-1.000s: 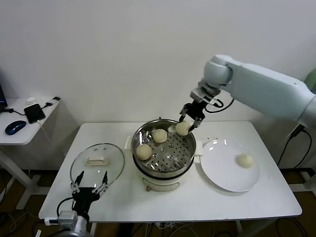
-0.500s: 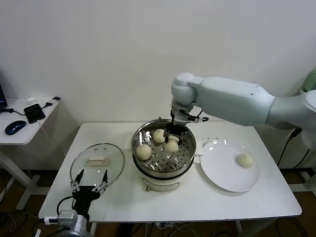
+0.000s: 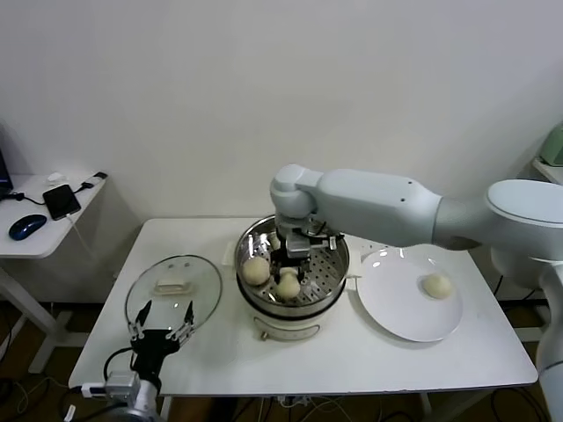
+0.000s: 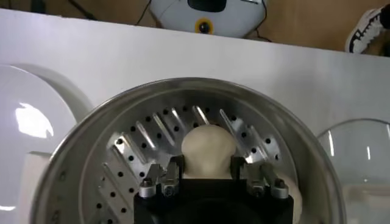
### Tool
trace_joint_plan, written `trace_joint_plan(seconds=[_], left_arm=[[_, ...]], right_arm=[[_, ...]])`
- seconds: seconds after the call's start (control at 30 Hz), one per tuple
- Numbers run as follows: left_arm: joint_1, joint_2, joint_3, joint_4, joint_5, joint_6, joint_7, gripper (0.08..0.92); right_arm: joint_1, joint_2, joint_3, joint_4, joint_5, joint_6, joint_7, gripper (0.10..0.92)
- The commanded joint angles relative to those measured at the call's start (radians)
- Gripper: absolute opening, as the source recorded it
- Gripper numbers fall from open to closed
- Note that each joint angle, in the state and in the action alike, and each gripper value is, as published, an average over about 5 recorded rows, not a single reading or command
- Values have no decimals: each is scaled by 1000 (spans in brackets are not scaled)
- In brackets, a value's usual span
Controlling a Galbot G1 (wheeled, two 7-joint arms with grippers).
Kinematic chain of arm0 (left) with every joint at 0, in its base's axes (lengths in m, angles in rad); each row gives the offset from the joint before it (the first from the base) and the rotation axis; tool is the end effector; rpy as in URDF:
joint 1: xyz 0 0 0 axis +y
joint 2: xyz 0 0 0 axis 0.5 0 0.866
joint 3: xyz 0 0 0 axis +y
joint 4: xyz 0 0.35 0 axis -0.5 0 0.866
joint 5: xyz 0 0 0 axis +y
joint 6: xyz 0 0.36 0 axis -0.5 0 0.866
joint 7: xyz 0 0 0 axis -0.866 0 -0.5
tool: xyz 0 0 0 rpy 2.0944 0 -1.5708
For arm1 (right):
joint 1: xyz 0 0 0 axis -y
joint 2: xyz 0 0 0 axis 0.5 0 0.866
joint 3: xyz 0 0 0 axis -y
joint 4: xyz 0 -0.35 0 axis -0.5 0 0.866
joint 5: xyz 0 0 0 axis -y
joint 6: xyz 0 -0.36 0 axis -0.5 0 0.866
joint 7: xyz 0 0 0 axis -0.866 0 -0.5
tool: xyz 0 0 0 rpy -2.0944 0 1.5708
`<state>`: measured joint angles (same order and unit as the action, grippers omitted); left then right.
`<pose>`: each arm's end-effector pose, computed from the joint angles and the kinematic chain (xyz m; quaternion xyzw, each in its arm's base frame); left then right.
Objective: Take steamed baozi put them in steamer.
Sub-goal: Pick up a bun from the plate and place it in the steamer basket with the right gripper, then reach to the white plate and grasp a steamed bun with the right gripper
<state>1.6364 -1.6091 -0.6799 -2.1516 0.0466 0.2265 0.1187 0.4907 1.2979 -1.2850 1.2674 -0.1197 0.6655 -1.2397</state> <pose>0.1615 0.0410 -0.2934 0.0219 -0.9917 -0.0344 0.1222 0.5277 0.1982 -0.0983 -0.7156 -0.0234 -0.6963 0.0497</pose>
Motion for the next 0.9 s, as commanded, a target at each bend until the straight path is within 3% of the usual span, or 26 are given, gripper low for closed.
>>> trace_joint_plan(seconds=[0.03, 0.4, 0.73, 0.9], left_arm=[[-2, -28, 0, 3, -2, 2, 2, 823], [-1, -32, 4, 2, -2, 2, 1, 823], [4, -33, 9, -10, 1, 4, 4, 823], [4, -32, 15, -16, 3, 7, 7, 823]], right_arm=[[-30, 26, -9, 4, -4, 9, 1, 518], [-18, -4, -6, 19, 14, -30, -15, 529], [53, -117, 112, 111, 74, -323, -126, 785], [95, -282, 196, 178, 110, -526, -176, 821]])
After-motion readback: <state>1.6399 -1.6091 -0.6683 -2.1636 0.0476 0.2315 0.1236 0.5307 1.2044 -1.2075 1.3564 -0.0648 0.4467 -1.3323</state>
